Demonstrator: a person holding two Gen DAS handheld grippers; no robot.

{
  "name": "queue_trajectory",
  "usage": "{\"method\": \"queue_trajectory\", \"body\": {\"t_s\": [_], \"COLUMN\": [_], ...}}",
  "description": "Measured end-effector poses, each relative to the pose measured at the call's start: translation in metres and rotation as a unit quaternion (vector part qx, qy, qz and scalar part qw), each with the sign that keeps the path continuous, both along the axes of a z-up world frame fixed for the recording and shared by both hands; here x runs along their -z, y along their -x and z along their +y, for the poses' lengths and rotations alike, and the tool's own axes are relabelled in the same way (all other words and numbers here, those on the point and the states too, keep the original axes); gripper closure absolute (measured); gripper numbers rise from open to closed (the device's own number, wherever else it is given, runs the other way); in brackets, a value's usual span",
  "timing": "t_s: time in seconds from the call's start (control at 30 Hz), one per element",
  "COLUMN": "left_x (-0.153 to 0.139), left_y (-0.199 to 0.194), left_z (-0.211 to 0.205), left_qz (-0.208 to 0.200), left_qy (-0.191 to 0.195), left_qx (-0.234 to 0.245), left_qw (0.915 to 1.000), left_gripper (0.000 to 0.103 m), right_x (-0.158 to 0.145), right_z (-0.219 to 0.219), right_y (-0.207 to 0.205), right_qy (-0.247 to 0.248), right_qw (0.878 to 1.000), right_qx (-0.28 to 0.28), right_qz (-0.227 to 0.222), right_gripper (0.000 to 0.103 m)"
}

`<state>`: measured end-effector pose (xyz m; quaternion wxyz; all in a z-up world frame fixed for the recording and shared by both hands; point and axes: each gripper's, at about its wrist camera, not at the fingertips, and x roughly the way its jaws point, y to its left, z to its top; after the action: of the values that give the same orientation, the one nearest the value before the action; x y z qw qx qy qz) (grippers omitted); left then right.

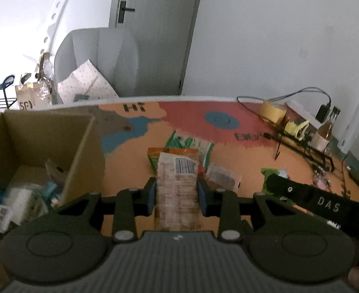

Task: Organize snacks
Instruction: 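Carry the cake packet with the left gripper while the right gripper carries the green packet over the box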

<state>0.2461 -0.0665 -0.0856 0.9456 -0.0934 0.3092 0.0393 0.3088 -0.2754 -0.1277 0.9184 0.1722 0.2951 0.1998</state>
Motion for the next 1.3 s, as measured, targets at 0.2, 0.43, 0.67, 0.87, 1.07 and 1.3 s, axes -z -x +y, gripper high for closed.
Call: {"method": "queue_trajectory", "body": {"t_s": [0.2, 0.43, 0.67, 0.87, 1.07, 1.3], "left_x": [-0.016, -0.029, -0.039, -0.047, -0.05, -0.046], "left_y": [0.011, 0.022, 0.031, 0.04, 0.045, 0.049], "left_z": [0.009, 0.024, 0.039, 0.054, 0.071, 0.094], "left_qz": [-0.02, -0.035, -0.047, -0.059, -0.062, -0.058], "left_qy": [0.001, 0.003, 0.009, 0.013, 0.018, 0.024], "left_qx": [-0.004, -0.011, -0.019, -0.028, -0.041, -0.06], "left_qw": [0.9998, 0.9993, 0.9987, 0.9978, 0.9971, 0.9962], "left_gripper": [0.069, 0.069, 0.069, 0.069, 0.069, 0.069], "right_x": [-0.015, -0.028, -0.036, -0.043, -0.046, -0.048], "right_z": [0.013, 0.027, 0.043, 0.058, 0.074, 0.092], "right_y": [0.007, 0.012, 0.015, 0.017, 0.019, 0.021], "right_qy": [-0.004, -0.01, -0.014, -0.018, -0.017, -0.015], "right_qw": [1.0, 0.999, 0.998, 0.997, 0.997, 0.996], "right_qx": [-0.01, -0.024, -0.041, -0.056, -0.066, -0.078], "right_qz": [-0.015, -0.03, -0.043, -0.048, -0.047, -0.046], "right_gripper": [0.081, 0.081, 0.081, 0.081, 0.081, 0.081]}}
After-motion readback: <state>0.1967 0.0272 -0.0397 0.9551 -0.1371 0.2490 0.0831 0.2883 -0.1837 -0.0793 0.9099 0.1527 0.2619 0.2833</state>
